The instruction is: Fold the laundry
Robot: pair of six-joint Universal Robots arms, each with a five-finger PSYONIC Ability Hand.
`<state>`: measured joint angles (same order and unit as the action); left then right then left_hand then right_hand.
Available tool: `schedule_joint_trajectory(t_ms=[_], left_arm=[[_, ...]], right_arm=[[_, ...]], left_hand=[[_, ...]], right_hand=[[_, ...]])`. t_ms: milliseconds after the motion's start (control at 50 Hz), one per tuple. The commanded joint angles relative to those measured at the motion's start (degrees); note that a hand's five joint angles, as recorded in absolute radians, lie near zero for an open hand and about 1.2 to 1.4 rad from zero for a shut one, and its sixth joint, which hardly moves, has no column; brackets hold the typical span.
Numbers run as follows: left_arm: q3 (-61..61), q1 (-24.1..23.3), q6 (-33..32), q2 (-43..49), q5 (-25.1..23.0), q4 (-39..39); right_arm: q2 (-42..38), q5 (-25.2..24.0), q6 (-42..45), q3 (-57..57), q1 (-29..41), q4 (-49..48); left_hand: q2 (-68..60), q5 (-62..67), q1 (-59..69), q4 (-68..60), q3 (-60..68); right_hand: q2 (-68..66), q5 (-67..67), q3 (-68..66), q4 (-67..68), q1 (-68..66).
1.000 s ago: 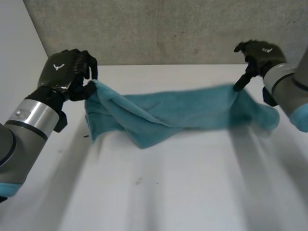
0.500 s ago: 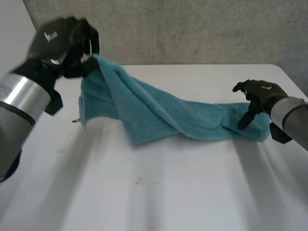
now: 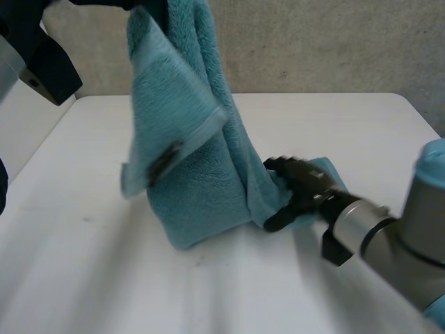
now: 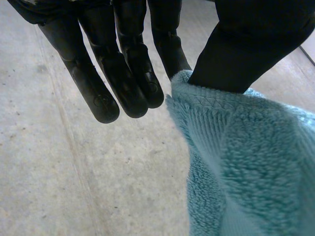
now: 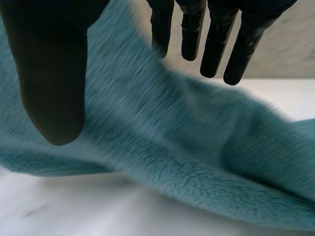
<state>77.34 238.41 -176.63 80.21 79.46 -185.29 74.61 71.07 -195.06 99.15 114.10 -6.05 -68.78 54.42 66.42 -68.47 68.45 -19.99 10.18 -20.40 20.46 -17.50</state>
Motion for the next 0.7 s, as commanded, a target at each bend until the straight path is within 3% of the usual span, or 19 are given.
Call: schedule_joint_trajectory(t_ms=[20, 60, 120, 180, 280, 300, 460, 480, 620, 640, 700], left_arm=[[-0.8, 0.8, -0.2, 0.4, 0.3, -0.1], [-0.7, 0.9, -0.2, 0.4, 0.3, -0.1], [0.6, 2.9, -0.4, 0.6, 0.3, 0.1], [3.2, 6.8, -0.6, 0.8, 0.1, 0.1], [5.7, 11.1, -0.7, 1.1, -0.6, 0.0], [8.6, 14.0, -0.7, 2.2, -0.8, -0.1], [16.2, 15.4, -3.0, 9.3, -0.9, 0.0], [17.0, 15.4, -3.7, 10.3, -0.9, 0.0], [19.4, 15.1, -9.5, 21.4, -0.6, -0.3], [19.1, 15.1, -10.0, 22.4, -0.5, -0.3], [17.4, 14.9, -10.4, 25.4, -0.4, -0.6]], right_arm=[[-4.1, 1.9, 1.0, -0.2, 5.7, -1.4], [-3.8, 3.5, 1.1, -0.2, 5.2, -3.0], [-1.4, 8.7, 2.4, -0.2, 4.2, -6.1], [3.9, 10.9, 7.7, 0.1, 1.7, -6.5], [9.8, 9.4, 21.4, -0.2, -4.3, -5.2], [11.2, 8.4, 25.7, -0.4, -5.1, -3.0], [12.7, 4.8, 38.2, -3.6, -5.6, 11.7], [12.0, 4.3, 40.4, -4.5, -5.7, 16.8], [6.6, 4.5, 47.0, -8.2, -5.5, 24.7], [4.3, 5.6, 50.1, -10.4, -5.0, 26.1], [2.7, 5.5, 50.9, -12.8, -5.6, 26.2]], left_hand=[[-11.2, 15.6, 13.6, -11.5, 11.5], [-11.2, 15.6, 13.6, -11.5, 11.5], [-11.2, 15.6, 13.6, -11.5, 11.5], [-11.2, 15.6, 13.6, -11.5, 11.5], [-11.2, 15.6, 13.6, -11.5, 11.5], [-11.2, 15.6, 13.6, -11.5, 11.5], [-11.2, 15.6, 13.6, -11.5, 11.5], [-11.2, 15.6, 13.6, -11.5, 11.5], [-11.2, 15.6, 13.6, -11.5, 11.5], [-11.2, 15.6, 13.6, -11.5, 11.5], [-11.2, 15.6, 13.6, -11.5, 11.5]], right_hand=[[-36.6, 36.4, -36.2, 36.1, -39.1], [-58.8, 58.6, -58.4, 58.3, -61.3], [-60.0, 59.8, -59.6, 59.5, -62.5], [-60.0, 59.8, -59.6, 59.5, -62.5], [-60.0, 59.8, -59.6, 59.5, -62.5], [-60.0, 59.8, -59.6, 59.5, -62.5], [-60.0, 59.8, -59.6, 59.5, -62.5], [-60.0, 59.8, -59.6, 59.5, -62.5], [-60.0, 59.8, -59.6, 59.5, -62.5], [-43.4, 43.2, -43.0, 42.9, -45.9], [-32.7, 32.5, -32.3, 32.2, -35.2]])
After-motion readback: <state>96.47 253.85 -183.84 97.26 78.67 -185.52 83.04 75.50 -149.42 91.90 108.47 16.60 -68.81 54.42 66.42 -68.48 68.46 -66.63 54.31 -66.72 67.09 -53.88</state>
